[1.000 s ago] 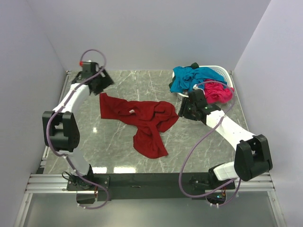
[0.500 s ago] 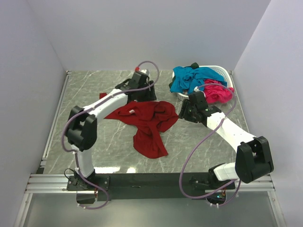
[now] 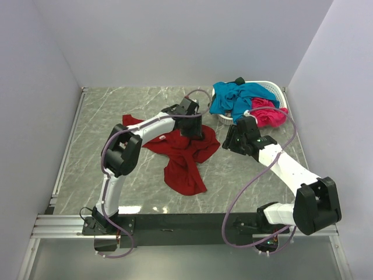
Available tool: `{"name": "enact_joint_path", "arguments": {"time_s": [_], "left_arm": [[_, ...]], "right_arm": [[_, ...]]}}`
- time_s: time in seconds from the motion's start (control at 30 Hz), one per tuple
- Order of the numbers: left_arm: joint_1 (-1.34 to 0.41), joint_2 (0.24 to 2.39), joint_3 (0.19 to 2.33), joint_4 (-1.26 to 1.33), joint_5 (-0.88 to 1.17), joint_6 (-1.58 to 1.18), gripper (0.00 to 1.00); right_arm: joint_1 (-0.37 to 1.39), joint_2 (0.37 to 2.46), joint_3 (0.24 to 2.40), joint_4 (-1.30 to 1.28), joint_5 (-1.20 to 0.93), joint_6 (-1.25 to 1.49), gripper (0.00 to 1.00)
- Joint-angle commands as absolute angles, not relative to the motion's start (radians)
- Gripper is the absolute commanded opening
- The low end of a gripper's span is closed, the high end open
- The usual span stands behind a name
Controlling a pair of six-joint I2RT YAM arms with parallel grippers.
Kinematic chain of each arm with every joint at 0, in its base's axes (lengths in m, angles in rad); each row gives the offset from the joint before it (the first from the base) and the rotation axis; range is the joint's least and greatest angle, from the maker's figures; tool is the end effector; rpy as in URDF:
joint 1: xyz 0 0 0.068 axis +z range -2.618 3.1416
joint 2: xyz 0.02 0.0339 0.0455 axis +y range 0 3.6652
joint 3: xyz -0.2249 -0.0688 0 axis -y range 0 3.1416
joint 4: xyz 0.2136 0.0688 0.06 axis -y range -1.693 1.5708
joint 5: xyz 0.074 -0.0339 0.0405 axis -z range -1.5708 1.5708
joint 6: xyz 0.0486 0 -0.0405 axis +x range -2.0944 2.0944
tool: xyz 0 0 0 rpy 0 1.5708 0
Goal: Fold and stack the t-shirts
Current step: Flatten the tshirt out
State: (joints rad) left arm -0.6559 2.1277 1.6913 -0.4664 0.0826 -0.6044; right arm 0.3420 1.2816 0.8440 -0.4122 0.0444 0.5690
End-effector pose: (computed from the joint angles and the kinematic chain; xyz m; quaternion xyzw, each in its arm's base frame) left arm 0.3412 -0.2677 0.1724 0.0378 0.9433 -0.2245 0.2416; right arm 0.2416 0.0837 0.2008 0.1137 0.9286 0.1365 0.3258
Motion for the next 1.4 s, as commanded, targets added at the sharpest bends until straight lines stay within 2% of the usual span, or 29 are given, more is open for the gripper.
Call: {"name": "enact_joint_path", "arguments": {"time_s": [0.0, 0.33, 0.77, 0.87, 0.93, 0.97, 1.07, 1.13, 1.37], "left_arm": [[-0.687, 2.135, 1.727, -0.511, 0.097, -0.61, 0.58], [-0.707, 1.96, 1.505, -0.446, 0.038, -0.646, 0.6], [-0.712, 2.103, 1.618, -0.439, 0.092, -0.646, 0.63], [-0.712, 2.118, 1.626, -0.431, 0.101, -0.647, 0.57], [-0.712, 2.123, 1.626, -0.431, 0.104, -0.647, 0.42], [-0.712, 2.123, 1.626, -0.433, 0.104, -0.649, 0.28], [-0.704, 2.108, 1.631, -0.445, 0.101, -0.66, 0.04], [-0.69, 2.092, 1.643, -0.449, 0.113, -0.672, 0.0], [-0.556, 2.005, 1.658, -0.422, 0.19, -0.747, 0.0]], "right_arm": [[0.328, 1.235, 0.827, -0.4, 0.06, 0.583, 0.6], [0.322, 1.215, 0.779, -0.38, 0.049, 0.607, 0.6], [0.322, 1.223, 0.796, -0.402, 0.026, 0.563, 0.6], [0.333, 1.213, 0.779, -0.39, -0.038, 0.523, 0.6], [0.369, 1.212, 0.77, -0.387, -0.064, 0.486, 0.59], [0.388, 1.21, 0.766, -0.388, -0.077, 0.476, 0.59], [0.483, 1.212, 0.753, -0.394, -0.066, 0.448, 0.59], [0.529, 1.216, 0.75, -0.396, -0.061, 0.442, 0.59], [0.692, 1.247, 0.744, -0.345, -0.12, 0.426, 0.59]]}}
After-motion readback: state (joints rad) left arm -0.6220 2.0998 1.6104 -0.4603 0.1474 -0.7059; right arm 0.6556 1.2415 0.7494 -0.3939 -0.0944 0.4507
